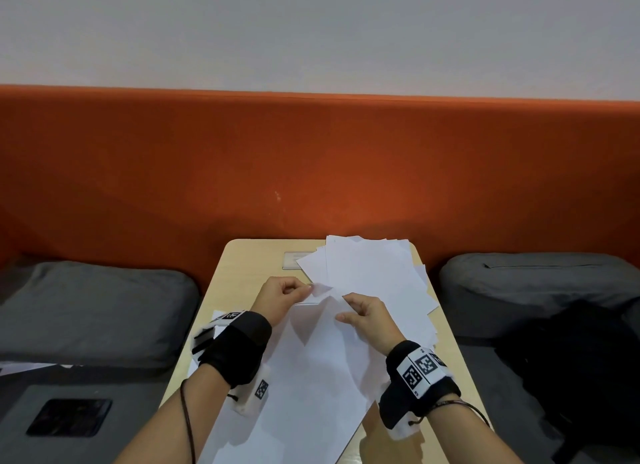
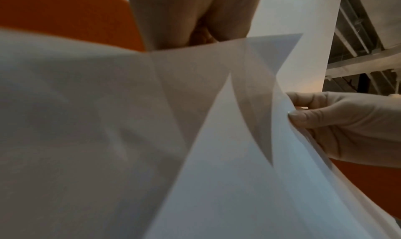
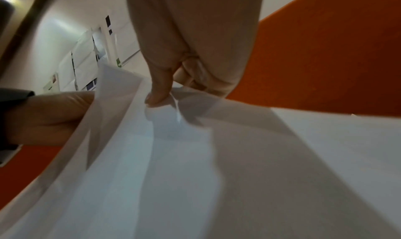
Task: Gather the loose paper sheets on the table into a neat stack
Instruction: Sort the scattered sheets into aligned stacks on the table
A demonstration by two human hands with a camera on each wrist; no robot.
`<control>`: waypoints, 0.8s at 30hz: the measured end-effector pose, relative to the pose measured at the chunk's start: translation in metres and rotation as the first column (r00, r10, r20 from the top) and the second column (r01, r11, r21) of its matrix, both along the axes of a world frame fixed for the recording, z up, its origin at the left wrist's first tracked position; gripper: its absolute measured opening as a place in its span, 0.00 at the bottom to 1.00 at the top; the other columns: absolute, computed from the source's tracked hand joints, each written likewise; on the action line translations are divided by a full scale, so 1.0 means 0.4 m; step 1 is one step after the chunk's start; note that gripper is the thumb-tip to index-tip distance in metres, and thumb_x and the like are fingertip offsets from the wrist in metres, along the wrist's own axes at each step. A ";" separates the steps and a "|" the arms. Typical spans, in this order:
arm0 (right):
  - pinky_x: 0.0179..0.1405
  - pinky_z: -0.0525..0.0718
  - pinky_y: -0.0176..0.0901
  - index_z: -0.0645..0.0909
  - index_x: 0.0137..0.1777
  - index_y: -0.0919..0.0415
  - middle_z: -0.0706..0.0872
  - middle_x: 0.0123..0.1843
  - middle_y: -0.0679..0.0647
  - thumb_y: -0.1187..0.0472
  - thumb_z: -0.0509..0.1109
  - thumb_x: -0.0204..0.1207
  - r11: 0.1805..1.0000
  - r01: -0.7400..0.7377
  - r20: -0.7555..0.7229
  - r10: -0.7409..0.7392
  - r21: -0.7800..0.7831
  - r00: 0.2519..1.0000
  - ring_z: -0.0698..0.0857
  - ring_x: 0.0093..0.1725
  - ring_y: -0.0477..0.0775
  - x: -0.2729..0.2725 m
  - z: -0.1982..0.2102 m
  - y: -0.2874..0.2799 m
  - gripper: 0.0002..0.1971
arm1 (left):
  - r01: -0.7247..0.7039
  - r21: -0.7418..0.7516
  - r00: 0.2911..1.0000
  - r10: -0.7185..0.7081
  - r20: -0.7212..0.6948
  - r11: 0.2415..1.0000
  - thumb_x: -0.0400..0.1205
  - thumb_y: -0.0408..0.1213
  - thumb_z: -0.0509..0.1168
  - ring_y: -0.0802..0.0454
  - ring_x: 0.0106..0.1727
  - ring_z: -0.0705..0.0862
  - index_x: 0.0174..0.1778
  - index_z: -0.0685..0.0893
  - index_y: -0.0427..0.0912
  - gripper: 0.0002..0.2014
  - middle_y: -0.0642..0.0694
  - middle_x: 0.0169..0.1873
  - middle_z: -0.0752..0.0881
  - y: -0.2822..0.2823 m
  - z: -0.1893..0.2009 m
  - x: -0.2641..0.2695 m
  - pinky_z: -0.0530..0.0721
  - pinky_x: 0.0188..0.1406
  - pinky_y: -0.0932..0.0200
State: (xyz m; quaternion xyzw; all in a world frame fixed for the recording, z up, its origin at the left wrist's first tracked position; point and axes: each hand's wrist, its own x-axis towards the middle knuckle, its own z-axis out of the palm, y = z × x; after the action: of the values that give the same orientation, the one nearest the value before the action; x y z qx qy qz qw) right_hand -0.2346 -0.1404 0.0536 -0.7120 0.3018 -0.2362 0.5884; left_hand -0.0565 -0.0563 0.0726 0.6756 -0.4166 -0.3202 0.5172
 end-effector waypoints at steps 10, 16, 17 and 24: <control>0.32 0.66 0.35 0.76 0.31 0.68 0.72 0.29 0.50 0.69 0.72 0.72 0.985 -0.016 -0.171 -0.014 -0.173 0.985 0.67 0.31 0.44 0.002 -0.029 -0.006 0.11 | 0.059 -0.013 0.998 -0.059 0.023 0.998 0.81 0.33 0.65 0.63 0.19 0.64 0.28 0.77 0.40 0.14 0.58 0.15 0.70 -0.010 0.010 -0.025 0.63 0.22 0.70; 0.29 0.71 0.25 0.80 0.29 0.54 0.79 0.22 0.40 0.70 0.69 0.76 0.999 0.032 -0.114 -0.035 -0.026 0.993 0.75 0.24 0.35 -0.009 -0.009 -0.018 0.16 | 0.194 0.128 0.923 -0.137 -0.360 0.973 0.84 0.33 0.59 0.59 0.20 0.74 0.28 0.76 0.41 0.17 0.53 0.20 0.78 -0.001 0.032 -0.029 0.72 0.21 0.68; 0.27 0.69 0.24 0.78 0.28 0.53 0.78 0.19 0.39 0.71 0.68 0.77 0.999 0.046 -0.105 -0.047 -0.009 0.993 0.74 0.21 0.35 -0.011 -0.007 -0.020 0.18 | 0.205 0.129 0.900 -0.135 -0.414 0.970 0.84 0.32 0.59 0.60 0.19 0.76 0.28 0.77 0.41 0.16 0.53 0.20 0.80 0.002 0.033 -0.027 0.73 0.19 0.70; 0.27 0.67 0.31 0.79 0.27 0.56 0.75 0.17 0.39 0.66 0.72 0.75 0.994 0.098 -0.157 -0.103 -0.038 0.982 0.71 0.19 0.37 -0.008 0.019 -0.048 0.15 | 0.396 0.157 0.918 -0.390 -0.070 0.904 0.64 0.45 0.71 0.69 0.48 0.83 0.58 0.82 0.53 0.24 0.62 0.50 0.86 -0.001 0.033 -0.025 0.79 0.49 0.70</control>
State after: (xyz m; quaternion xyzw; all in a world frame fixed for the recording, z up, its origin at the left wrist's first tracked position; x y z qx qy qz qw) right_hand -0.2379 -0.1594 0.0613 -0.7212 0.3796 -0.2128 0.5390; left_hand -0.0665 -0.0568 0.0856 0.6129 -0.5059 -0.4645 0.3907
